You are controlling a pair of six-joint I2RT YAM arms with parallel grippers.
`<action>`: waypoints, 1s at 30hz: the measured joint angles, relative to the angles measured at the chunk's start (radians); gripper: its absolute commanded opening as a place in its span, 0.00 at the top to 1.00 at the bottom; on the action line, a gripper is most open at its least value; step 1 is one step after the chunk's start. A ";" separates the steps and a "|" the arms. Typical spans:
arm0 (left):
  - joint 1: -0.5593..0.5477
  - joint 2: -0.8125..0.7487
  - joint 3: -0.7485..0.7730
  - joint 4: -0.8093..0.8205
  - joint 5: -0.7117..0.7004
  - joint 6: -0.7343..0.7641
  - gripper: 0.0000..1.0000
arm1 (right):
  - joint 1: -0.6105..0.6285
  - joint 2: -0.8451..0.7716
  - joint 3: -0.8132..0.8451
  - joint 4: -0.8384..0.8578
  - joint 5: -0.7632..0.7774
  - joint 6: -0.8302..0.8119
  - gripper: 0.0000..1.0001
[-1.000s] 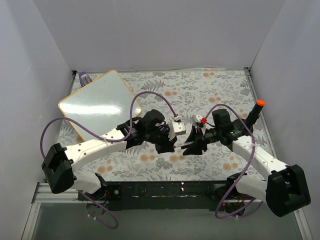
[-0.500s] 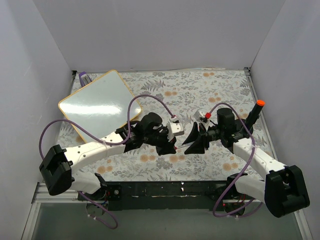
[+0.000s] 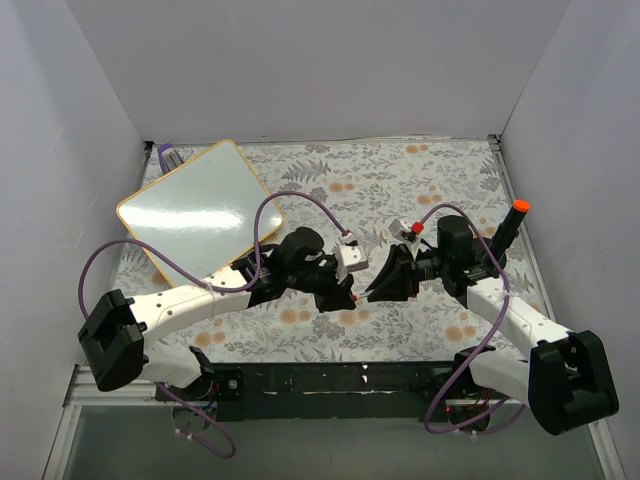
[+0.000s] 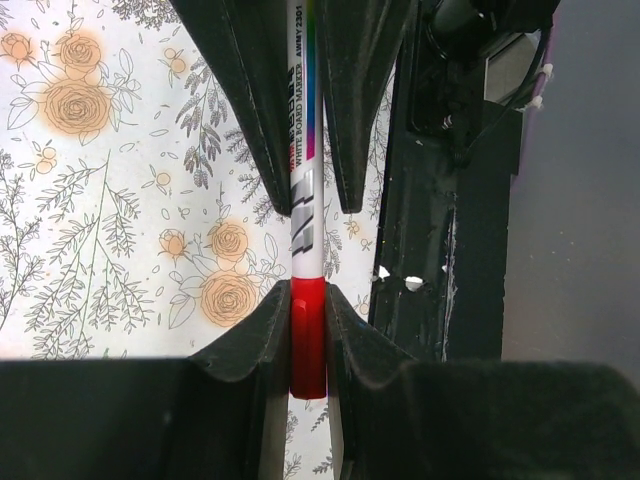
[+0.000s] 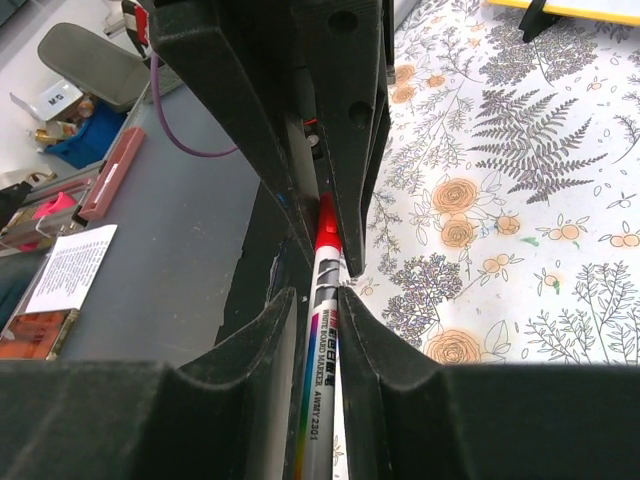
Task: Write a sentence on the whiteboard
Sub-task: Open the pen cap from the whiteboard marker.
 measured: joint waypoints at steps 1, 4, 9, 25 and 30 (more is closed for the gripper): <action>0.000 0.000 0.000 0.002 0.001 -0.002 1.00 | 0.000 0.000 0.000 0.004 0.000 0.002 0.77; 0.000 0.000 0.000 0.005 0.007 -0.007 1.00 | -0.001 0.000 0.000 0.008 0.005 0.004 0.90; 0.000 0.000 0.000 0.008 0.006 -0.014 1.00 | -0.004 0.000 0.000 0.014 0.011 0.010 0.99; 0.020 -0.239 -0.140 -0.127 -0.118 0.114 1.00 | -0.088 -0.011 0.007 -0.013 -0.046 -0.051 0.99; 0.026 -0.350 -0.222 -0.090 -0.164 0.041 1.00 | -0.098 -0.024 0.065 -0.170 0.114 -0.185 0.99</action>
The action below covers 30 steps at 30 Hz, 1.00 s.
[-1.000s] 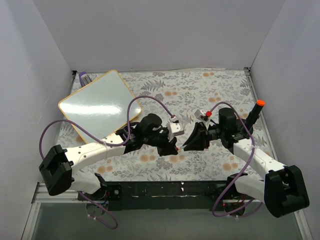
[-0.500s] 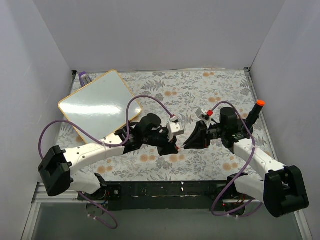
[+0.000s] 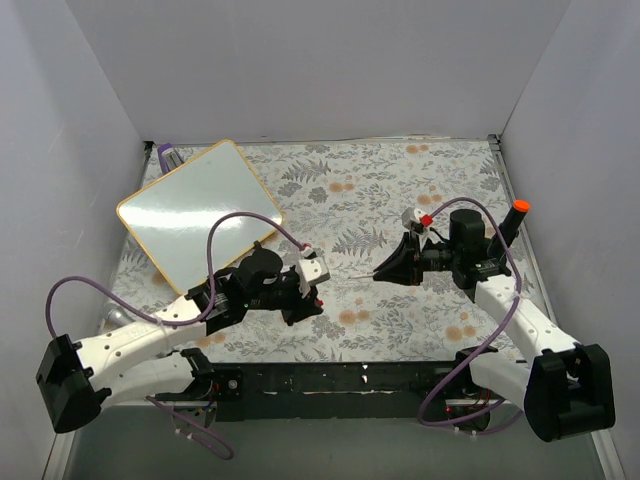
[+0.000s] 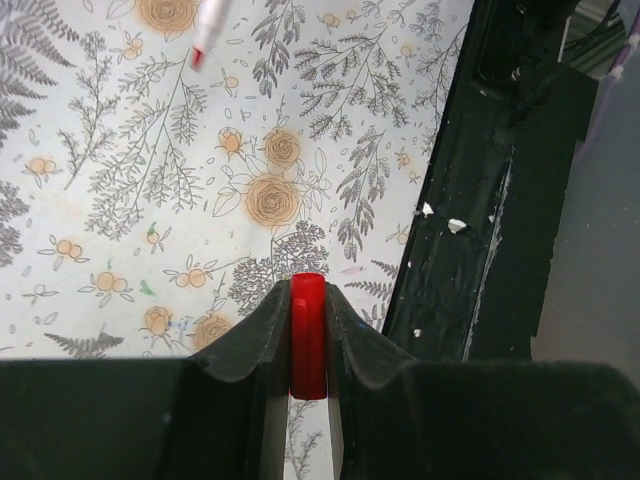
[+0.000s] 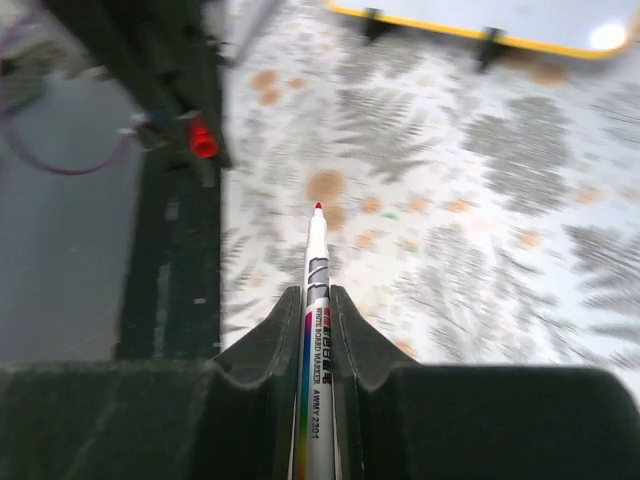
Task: Write a sentence on the whiteboard
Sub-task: Open the pen cap from the whiteboard marker, then place the pen cap at the center of the board.
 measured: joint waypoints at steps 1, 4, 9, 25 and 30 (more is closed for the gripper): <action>0.000 -0.001 -0.013 0.018 -0.006 -0.038 1.00 | -0.003 -0.009 0.004 -0.012 0.047 -0.006 0.99; 0.000 0.039 -0.068 0.115 -0.052 -0.225 1.00 | -0.021 -0.067 0.005 -0.039 0.249 -0.006 0.99; -0.040 0.255 -0.129 0.281 -0.198 -0.552 1.00 | -0.064 -0.109 0.005 -0.043 0.449 0.002 0.99; -0.105 0.898 0.306 0.438 -0.525 -0.795 0.87 | -0.170 -0.140 0.005 -0.053 0.541 0.012 0.99; -0.088 1.026 0.497 0.372 -0.571 -0.807 0.56 | -0.187 -0.143 0.005 -0.060 0.549 0.018 0.99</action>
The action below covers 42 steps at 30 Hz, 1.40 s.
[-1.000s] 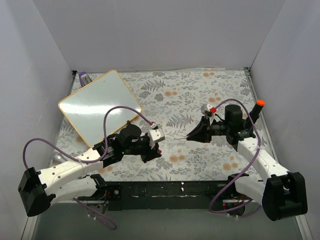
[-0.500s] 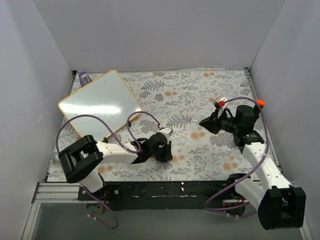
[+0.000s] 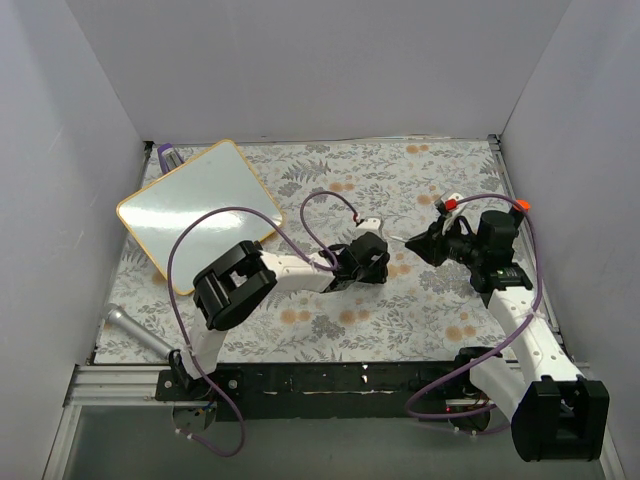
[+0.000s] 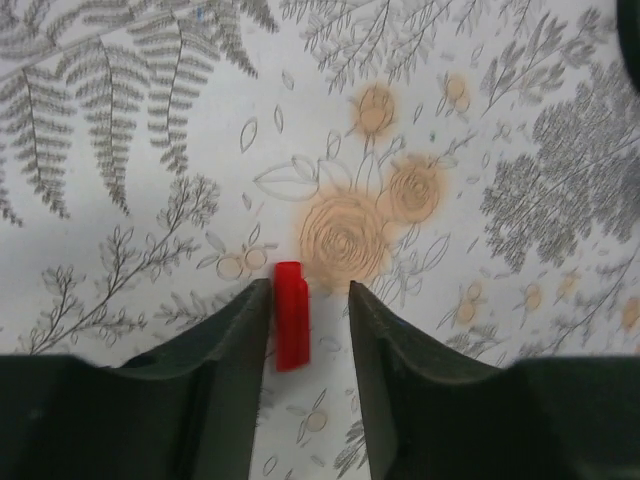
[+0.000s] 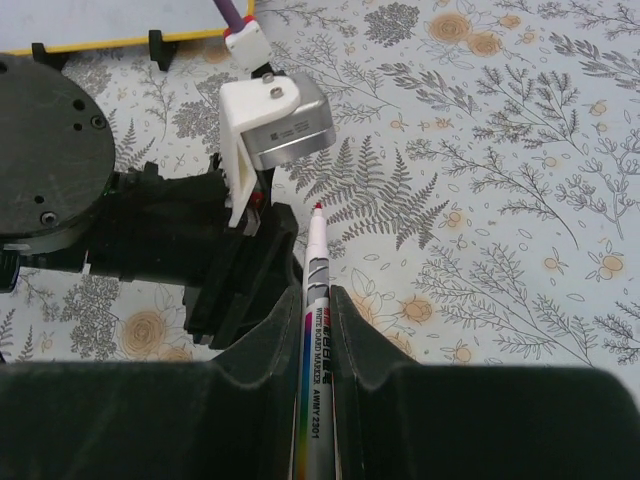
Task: Write a sentence on the whiteboard
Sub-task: Place the pen cap at the center of the board, then pick up the whiteboard from the whiteboard stand.
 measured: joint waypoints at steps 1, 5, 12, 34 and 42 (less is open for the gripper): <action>0.005 0.017 0.029 -0.009 -0.003 0.000 0.52 | -0.004 -0.001 0.000 -0.001 0.000 0.002 0.99; 0.023 0.037 0.085 -0.049 -0.013 0.002 0.44 | -0.015 -0.001 0.000 -0.004 0.001 0.005 0.99; 0.031 0.027 0.104 -0.108 -0.014 0.024 0.35 | -0.023 -0.001 0.000 -0.005 0.000 0.006 0.99; 0.781 -1.230 -0.340 -0.303 0.280 0.232 0.02 | -0.021 -0.013 0.000 -0.058 -0.183 -0.100 0.99; 1.083 -1.148 -0.270 -0.439 0.360 0.319 0.02 | -0.013 -0.019 0.000 -0.067 -0.214 -0.104 0.99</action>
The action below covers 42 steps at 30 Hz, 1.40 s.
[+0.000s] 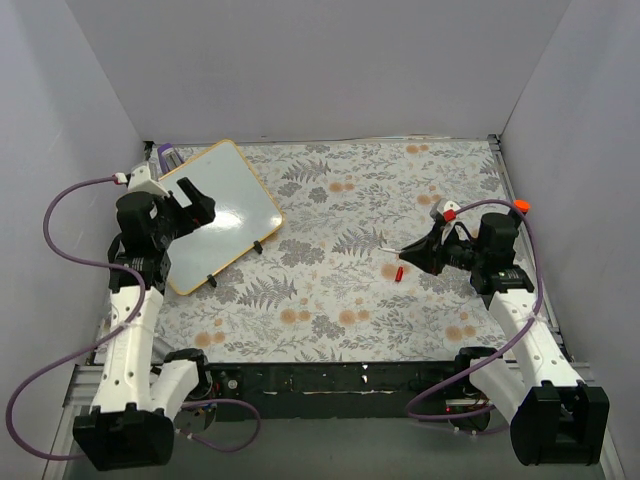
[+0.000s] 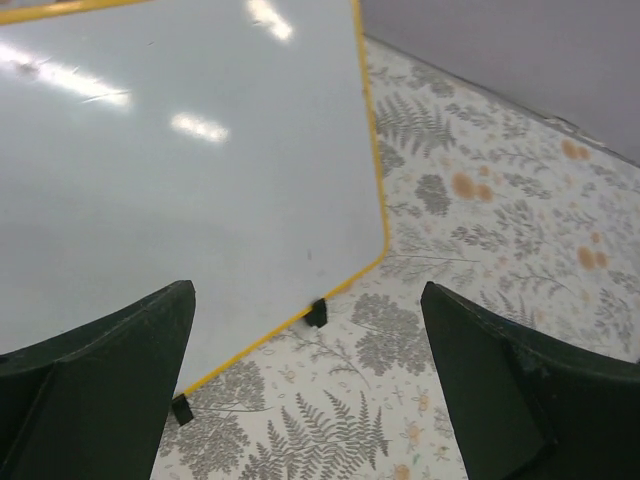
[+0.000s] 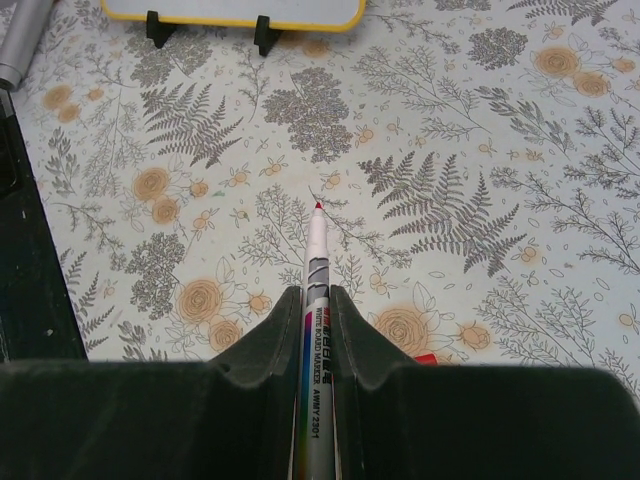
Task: Write a sentence on the whiteboard
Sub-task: Pick up the whiteboard from the whiteboard stand.
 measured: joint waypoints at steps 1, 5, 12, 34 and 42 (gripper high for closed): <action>0.023 0.033 0.000 -0.011 -0.006 0.000 0.02 | 0.000 -0.003 0.000 -0.002 -0.002 0.000 0.99; 0.090 0.132 0.025 -0.068 -0.088 0.023 0.02 | 0.000 -0.007 0.000 -0.009 -0.004 -0.003 0.99; 0.155 0.162 0.040 -0.078 -0.294 0.070 0.02 | 0.005 0.013 0.000 -0.014 -0.019 -0.003 0.99; 0.425 0.259 -0.211 0.150 -0.002 0.084 0.02 | 0.032 0.028 0.000 -0.020 -0.066 -0.003 0.99; 0.479 0.310 -0.239 0.229 0.151 0.113 0.02 | 0.032 0.029 0.000 -0.020 -0.078 -0.003 0.99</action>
